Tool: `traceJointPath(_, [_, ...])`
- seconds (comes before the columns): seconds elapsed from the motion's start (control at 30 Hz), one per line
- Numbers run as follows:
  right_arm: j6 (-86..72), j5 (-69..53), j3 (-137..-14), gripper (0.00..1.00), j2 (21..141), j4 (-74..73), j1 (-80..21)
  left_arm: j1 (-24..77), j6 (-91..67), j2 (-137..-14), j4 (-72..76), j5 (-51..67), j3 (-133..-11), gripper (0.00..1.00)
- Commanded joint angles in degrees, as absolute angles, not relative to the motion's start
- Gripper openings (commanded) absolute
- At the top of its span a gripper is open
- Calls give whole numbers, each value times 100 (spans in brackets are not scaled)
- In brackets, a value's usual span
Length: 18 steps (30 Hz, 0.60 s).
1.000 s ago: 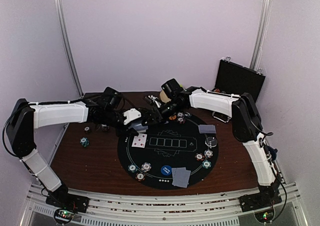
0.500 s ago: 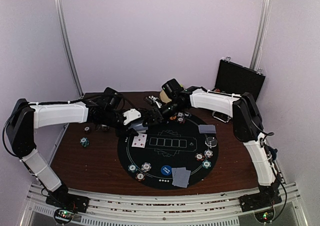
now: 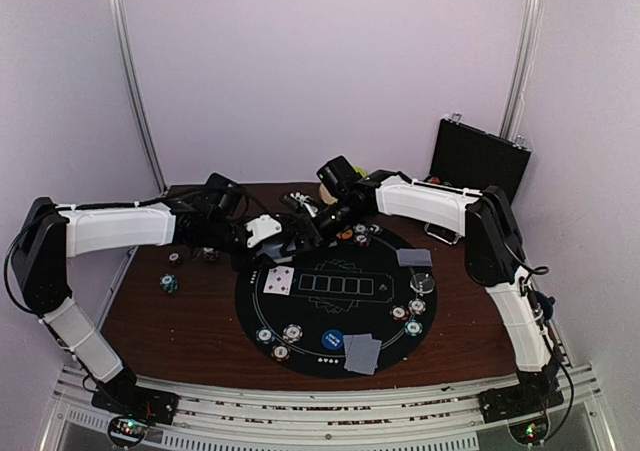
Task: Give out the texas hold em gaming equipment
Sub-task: Pick up the poker card from the face-down deck piles.
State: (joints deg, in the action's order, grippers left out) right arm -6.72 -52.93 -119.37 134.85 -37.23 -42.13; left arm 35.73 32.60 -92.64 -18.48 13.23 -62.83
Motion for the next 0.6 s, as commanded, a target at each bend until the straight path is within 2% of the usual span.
traceJointPath(0.0, [-533, -4955, -11865, 46, 13262, -3919, -4245, 3544, 3173, -9071, -1424, 1285, -6254, 56])
traceJointPath(0.33, [-760, -5220, -11681, 45, 13063, -3754, -4219, 3525, 3167, -9079, -1348, 1195, -6180, 56])
traceJointPath(0.57, [-1205, -5688, -11421, 34, 13077, -3384, -4206, 3502, 3147, -9128, -1307, 1134, -6170, 56])
